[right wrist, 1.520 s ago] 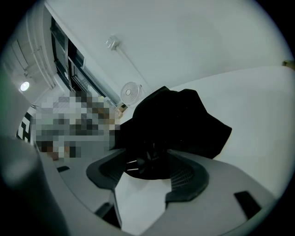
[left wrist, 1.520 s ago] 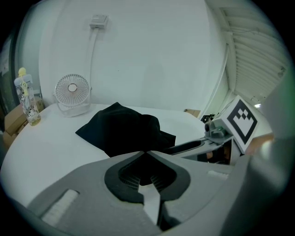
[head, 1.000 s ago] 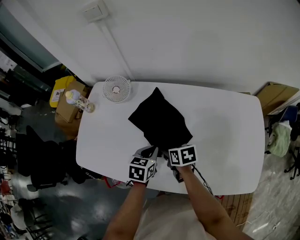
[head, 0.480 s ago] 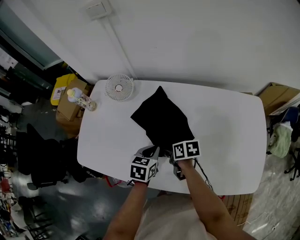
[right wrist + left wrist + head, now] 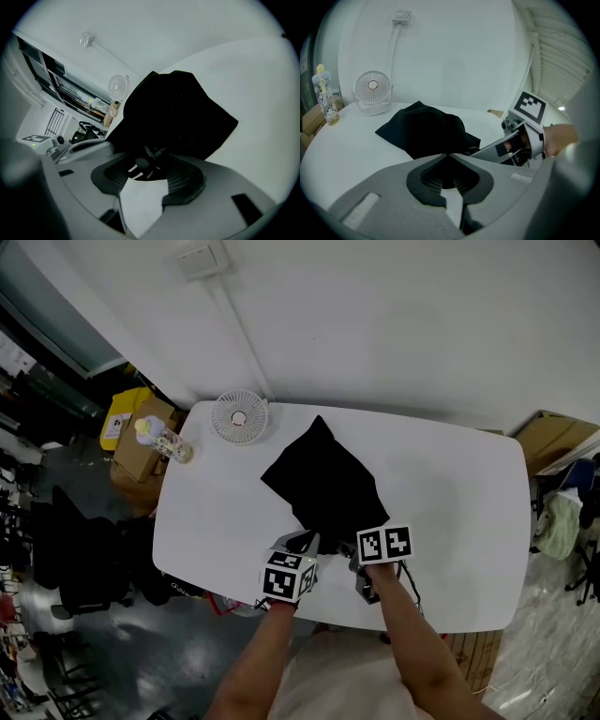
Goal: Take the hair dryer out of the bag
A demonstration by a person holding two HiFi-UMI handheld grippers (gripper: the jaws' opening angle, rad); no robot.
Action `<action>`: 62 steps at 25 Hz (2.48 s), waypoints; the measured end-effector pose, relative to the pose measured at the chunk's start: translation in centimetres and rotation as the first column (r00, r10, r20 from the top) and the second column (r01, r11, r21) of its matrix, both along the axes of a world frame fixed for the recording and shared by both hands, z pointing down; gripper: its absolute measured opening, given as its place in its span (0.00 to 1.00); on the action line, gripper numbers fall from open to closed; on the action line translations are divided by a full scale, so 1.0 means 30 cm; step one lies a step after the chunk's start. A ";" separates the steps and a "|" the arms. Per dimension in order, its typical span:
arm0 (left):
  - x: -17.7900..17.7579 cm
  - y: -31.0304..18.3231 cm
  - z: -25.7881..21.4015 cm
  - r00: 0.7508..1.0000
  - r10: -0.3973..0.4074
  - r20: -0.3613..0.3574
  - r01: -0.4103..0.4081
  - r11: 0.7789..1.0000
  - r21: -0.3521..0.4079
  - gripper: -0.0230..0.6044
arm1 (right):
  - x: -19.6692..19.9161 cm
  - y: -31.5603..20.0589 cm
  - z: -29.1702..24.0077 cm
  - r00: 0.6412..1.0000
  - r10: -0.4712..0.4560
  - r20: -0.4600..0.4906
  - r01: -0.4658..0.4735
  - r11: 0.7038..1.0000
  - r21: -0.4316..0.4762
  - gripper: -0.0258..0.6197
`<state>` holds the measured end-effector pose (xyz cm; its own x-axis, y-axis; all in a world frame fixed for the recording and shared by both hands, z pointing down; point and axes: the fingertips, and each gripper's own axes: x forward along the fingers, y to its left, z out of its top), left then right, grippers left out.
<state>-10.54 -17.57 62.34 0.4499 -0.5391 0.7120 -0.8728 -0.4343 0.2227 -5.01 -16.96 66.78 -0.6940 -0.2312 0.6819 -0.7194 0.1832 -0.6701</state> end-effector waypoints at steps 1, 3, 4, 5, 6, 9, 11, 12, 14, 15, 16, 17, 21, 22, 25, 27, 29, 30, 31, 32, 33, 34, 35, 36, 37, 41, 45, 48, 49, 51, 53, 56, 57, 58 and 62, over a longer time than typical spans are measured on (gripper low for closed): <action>0.003 -0.001 0.003 1.000 0.001 0.001 -0.001 1.000 -0.001 0.07 | 0.007 0.003 -0.004 1.000 -0.003 0.003 0.003 1.000 0.002 0.37; 0.012 -0.004 0.006 1.000 0.003 0.000 -0.003 1.000 -0.002 0.07 | 0.021 0.009 -0.008 1.000 -0.009 0.005 0.009 1.000 0.005 0.37; 0.017 -0.005 0.006 1.000 0.005 -0.001 -0.005 1.000 -0.002 0.07 | 0.028 0.013 -0.009 1.000 -0.011 0.004 0.011 1.000 0.008 0.37; 0.022 -0.007 0.006 1.000 0.007 -0.002 -0.007 1.000 -0.001 0.07 | 0.035 0.017 -0.009 1.000 -0.013 0.004 0.013 1.000 0.011 0.37; 0.026 -0.008 0.006 1.000 0.007 -0.003 -0.007 1.000 -0.001 0.07 | 0.041 0.022 -0.010 1.000 -0.015 0.004 0.015 1.000 0.015 0.37; 0.033 -0.013 0.007 1.000 0.007 -0.001 -0.007 1.000 0.001 0.07 | 0.058 0.036 -0.016 1.000 -0.021 0.005 0.021 0.999 0.032 0.37; 0.033 -0.017 0.007 1.000 0.004 0.001 -0.004 1.000 0.002 0.07 | 0.070 0.045 -0.025 1.000 -0.031 0.007 0.030 0.999 0.042 0.37; 0.032 -0.020 0.006 1.000 0.001 0.002 -0.001 1.000 0.002 0.07 | 0.078 0.051 -0.030 0.999 -0.038 0.008 0.038 0.998 0.047 0.37; 0.029 -0.026 0.006 1.000 -0.005 0.004 0.005 1.000 0.004 0.07 | 0.097 0.066 -0.039 0.998 -0.054 0.013 0.054 0.997 0.055 0.37; 0.028 -0.028 0.005 1.000 -0.009 0.004 0.009 1.000 0.005 0.07 | 0.109 0.076 -0.045 0.998 -0.063 0.017 0.062 0.996 0.057 0.37; 0.026 -0.030 0.004 1.000 -0.012 0.005 0.012 1.000 0.006 0.07 | 0.122 0.087 -0.051 0.997 -0.071 0.021 0.070 0.996 0.058 0.37; 0.026 -0.032 0.002 1.000 -0.014 0.005 0.014 1.000 0.007 0.07 | 0.136 0.099 -0.056 0.997 -0.079 0.025 0.077 0.995 0.058 0.37; 0.031 -0.031 0.003 1.000 -0.016 0.007 0.016 1.000 0.006 0.07 | 0.184 0.147 -0.069 0.993 -0.108 0.037 0.106 0.993 0.061 0.37; 0.034 -0.030 0.003 1.000 -0.016 0.008 0.016 1.000 0.006 0.07 | 0.195 0.156 -0.071 0.993 -0.112 0.038 0.110 0.992 0.062 0.37; 0.043 -0.024 0.002 1.000 -0.013 0.015 0.013 1.000 0.007 0.07 | 0.218 0.175 -0.086 0.992 -0.115 0.045 0.112 0.991 0.073 0.37; 0.044 -0.024 0.003 1.000 -0.012 0.019 0.012 1.000 0.007 0.07 | 0.229 0.183 -0.093 0.992 -0.113 0.051 0.109 0.991 0.077 0.37; 0.041 -0.026 0.005 1.000 -0.013 0.023 0.013 1.000 0.006 0.07 | 0.240 0.190 -0.100 0.992 -0.111 0.061 0.106 0.991 0.078 0.36; 0.040 -0.027 0.006 1.000 -0.014 0.025 0.014 1.000 0.005 0.07 | 0.247 0.192 -0.107 0.992 -0.110 0.065 0.105 0.991 0.081 0.36; 0.039 -0.028 0.006 0.999 -0.015 0.028 0.015 1.000 0.005 0.07 | 0.256 0.195 -0.114 0.992 -0.109 0.066 0.103 0.991 0.084 0.36; 0.037 -0.029 0.006 0.999 -0.015 0.031 0.015 1.000 0.005 0.07 | 0.266 0.197 -0.121 0.992 -0.107 0.066 0.101 0.991 0.087 0.36; 0.037 -0.030 0.005 0.999 -0.015 0.033 0.015 1.000 0.005 0.07 | 0.278 0.200 -0.129 0.992 -0.105 0.067 0.098 0.991 0.090 0.35; 0.039 -0.029 0.004 0.999 -0.013 0.033 0.012 1.000 0.005 0.07 | 0.288 0.203 -0.136 0.992 -0.102 0.068 0.096 0.991 0.092 0.35; 0.043 -0.027 0.002 0.999 -0.008 0.032 0.008 1.000 0.006 0.07 | 0.297 0.206 -0.141 0.993 -0.102 0.068 0.095 0.991 0.095 0.35; 0.048 -0.026 0.001 0.999 -0.003 0.032 0.003 1.000 0.007 0.07 | 0.306 0.208 -0.144 0.993 -0.104 0.063 0.097 0.990 0.098 0.35; 0.054 -0.023 -0.001 0.999 0.003 0.033 -0.003 1.000 0.009 0.07 | 0.313 0.212 -0.143 0.992 -0.109 0.056 0.103 0.990 0.101 0.35; 0.073 -0.005 -0.013 1.000 0.017 0.022 -0.017 1.000 0.017 0.07 | 0.347 0.235 -0.121 0.991 -0.131 0.031 0.127 0.986 0.104 0.34; 0.094 0.001 -0.058 0.997 0.037 -0.063 -0.033 0.998 0.060 0.09 | 0.363 0.240 -0.102 0.991 -0.132 0.029 0.129 0.986 0.103 0.34; 0.088 0.005 -0.117 0.986 0.049 -0.161 -0.033 0.994 0.100 0.29 | 0.368 0.244 -0.092 0.990 -0.139 0.033 0.136 0.986 0.097 0.34; 0.071 -0.001 -0.132 0.983 0.045 -0.179 -0.026 0.994 0.110 0.32 | 0.371 0.245 -0.088 0.989 -0.142 0.035 0.138 0.986 0.094 0.34; 0.015 -0.033 -0.145 0.982 0.009 -0.188 0.014 0.993 0.121 0.32 | 0.377 0.244 -0.077 0.989 -0.146 0.035 0.143 0.986 0.091 0.34; -0.047 -0.083 -0.145 0.984 -0.036 -0.172 0.058 0.990 0.125 0.32 | 0.378 0.244 -0.070 0.988 -0.152 0.033 0.148 0.985 0.089 0.33; -0.100 -0.154 -0.116 0.995 -0.061 -0.085 0.072 0.990 0.125 0.32 | 0.380 0.248 -0.068 0.987 -0.156 0.033 0.153 0.984 0.087 0.33; -0.107 -0.172 -0.092 0.997 -0.061 -0.048 0.066 0.991 0.113 0.32 | 0.382 0.247 -0.068 0.987 -0.156 0.032 0.152 0.985 0.086 0.33; -0.110 -0.187 -0.062 0.998 -0.062 -0.021 0.063 0.994 0.091 0.32 | 0.384 0.247 -0.068 0.987 -0.155 0.030 0.152 0.985 0.086 0.33; -0.115 -0.210 0.046 0.989 -0.131 -0.063 0.128 0.990 -0.058 0.46 | 0.385 0.249 -0.069 0.988 -0.153 0.028 0.150 0.985 0.085 0.33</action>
<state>-13.99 -23.88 63.73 0.4260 -0.5581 0.7121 -0.9034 -0.3043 0.3020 6.53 -9.48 64.71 -0.7476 -0.1758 0.6405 -0.6563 0.3436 -0.6717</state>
